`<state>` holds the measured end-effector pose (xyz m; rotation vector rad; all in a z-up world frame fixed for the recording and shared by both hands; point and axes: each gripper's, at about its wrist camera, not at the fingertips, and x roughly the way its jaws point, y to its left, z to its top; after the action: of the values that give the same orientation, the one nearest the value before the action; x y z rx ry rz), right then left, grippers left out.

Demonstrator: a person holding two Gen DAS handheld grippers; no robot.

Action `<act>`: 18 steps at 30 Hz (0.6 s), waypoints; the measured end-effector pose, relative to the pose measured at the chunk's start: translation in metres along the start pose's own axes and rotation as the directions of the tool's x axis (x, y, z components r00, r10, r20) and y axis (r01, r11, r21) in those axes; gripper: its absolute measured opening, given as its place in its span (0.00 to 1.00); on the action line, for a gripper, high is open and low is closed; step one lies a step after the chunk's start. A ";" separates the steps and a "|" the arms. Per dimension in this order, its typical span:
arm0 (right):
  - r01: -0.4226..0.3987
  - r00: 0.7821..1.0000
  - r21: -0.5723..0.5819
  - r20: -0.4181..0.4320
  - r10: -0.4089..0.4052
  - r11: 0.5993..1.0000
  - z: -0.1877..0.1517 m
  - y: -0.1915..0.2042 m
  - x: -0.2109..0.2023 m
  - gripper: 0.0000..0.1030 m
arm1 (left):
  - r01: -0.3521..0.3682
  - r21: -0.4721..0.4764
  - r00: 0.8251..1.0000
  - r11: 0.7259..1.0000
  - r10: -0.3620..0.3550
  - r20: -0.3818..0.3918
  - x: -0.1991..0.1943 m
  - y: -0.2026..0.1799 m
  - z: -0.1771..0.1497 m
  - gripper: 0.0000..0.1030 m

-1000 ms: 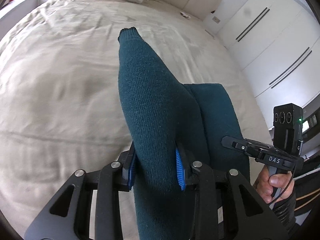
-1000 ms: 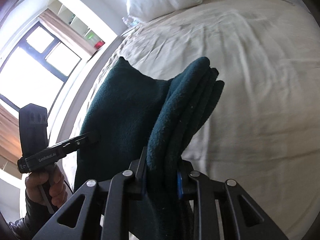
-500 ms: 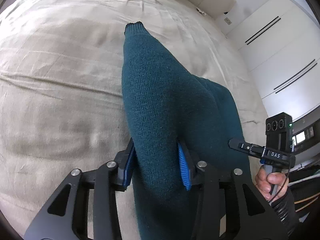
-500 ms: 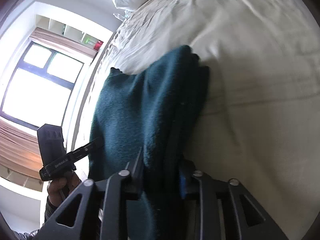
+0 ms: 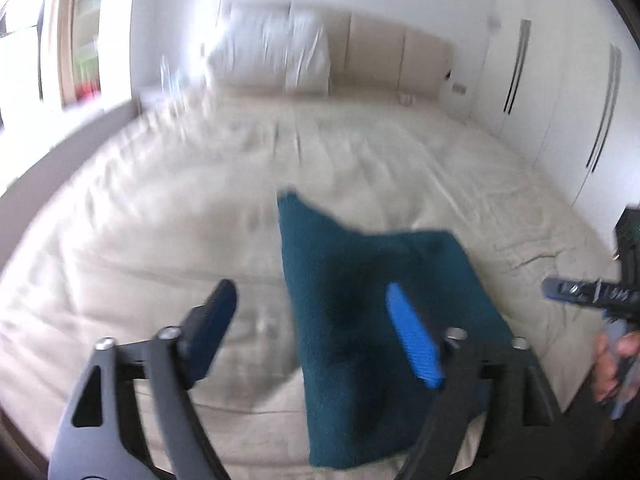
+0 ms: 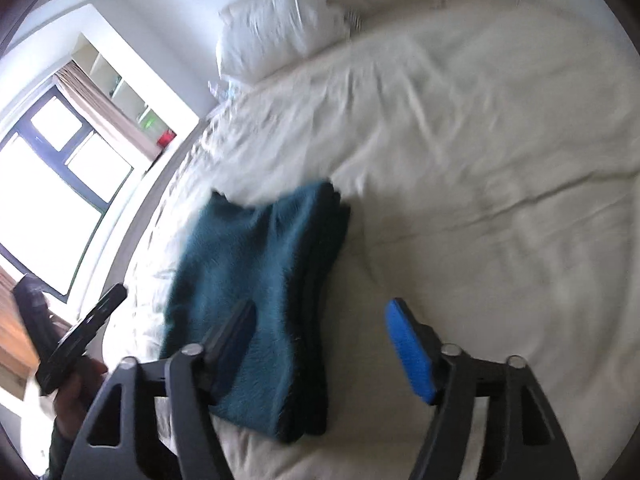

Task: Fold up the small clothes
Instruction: 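Open both tools and pull them back from the folded sweater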

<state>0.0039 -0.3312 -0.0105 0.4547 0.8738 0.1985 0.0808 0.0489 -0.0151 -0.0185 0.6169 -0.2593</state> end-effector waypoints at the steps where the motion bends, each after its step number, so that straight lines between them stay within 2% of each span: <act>1: 0.014 0.999 -0.013 0.036 -0.014 1.000 -0.001 0.005 -0.013 0.76 | -0.012 0.026 0.999 1.000 0.011 0.042 -0.016 -0.007 0.001 0.89; 3: 0.053 0.993 -0.041 0.106 -0.048 0.998 -0.002 0.022 -0.038 0.80 | -0.044 0.052 0.992 0.998 0.037 0.122 -0.050 -0.021 0.002 0.99; 5: 0.088 0.980 -0.074 0.186 -0.073 0.993 -0.006 0.042 -0.064 0.89 | -0.052 0.036 0.985 0.998 0.046 0.166 -0.076 -0.027 0.005 0.99; 6: 0.100 0.974 -0.086 0.214 -0.080 0.991 -0.006 0.049 -0.072 0.92 | -0.047 0.026 0.984 0.999 0.042 0.173 -0.087 -0.030 0.007 0.99; 7: 0.116 0.963 -0.108 0.255 -0.085 0.987 -0.008 0.062 -0.082 0.98 | -0.042 0.022 0.985 0.999 0.038 0.170 -0.095 -0.033 0.009 0.99; 8: 0.125 0.954 -0.126 0.288 -0.085 0.984 -0.009 0.070 -0.092 1.00 | -0.044 0.015 0.984 0.999 0.041 0.171 -0.104 -0.035 0.012 0.99; 10: 0.140 0.926 -0.154 0.370 -0.074 0.978 -0.014 0.089 -0.112 1.00 | -0.072 0.004 0.980 0.997 0.070 0.184 -0.124 -0.038 0.017 0.99; 12: 0.160 0.901 -0.172 0.428 -0.073 0.972 -0.018 0.104 -0.132 1.00 | -0.134 0.006 0.963 0.991 0.129 0.238 -0.148 -0.043 0.021 1.00; 14: 0.152 0.892 -0.187 0.448 -0.053 0.971 -0.018 0.113 -0.147 1.00 | -0.223 0.017 0.934 0.975 0.208 0.291 -0.167 -0.049 0.024 1.00; 15: 0.145 0.889 -0.186 0.456 -0.045 0.972 -0.017 0.116 -0.153 1.00 | -0.250 0.020 0.927 0.968 0.233 0.295 -0.174 -0.049 0.025 1.00; 18: 0.125 0.890 -0.154 0.454 -0.043 0.980 -0.017 0.120 -0.168 1.00 | -0.270 0.023 0.929 0.963 0.254 0.271 -0.184 -0.052 0.026 1.00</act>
<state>-0.1129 -0.2779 0.1521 0.2751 0.4130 0.0837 -0.0607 0.0426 0.1160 0.0862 0.3376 -0.0139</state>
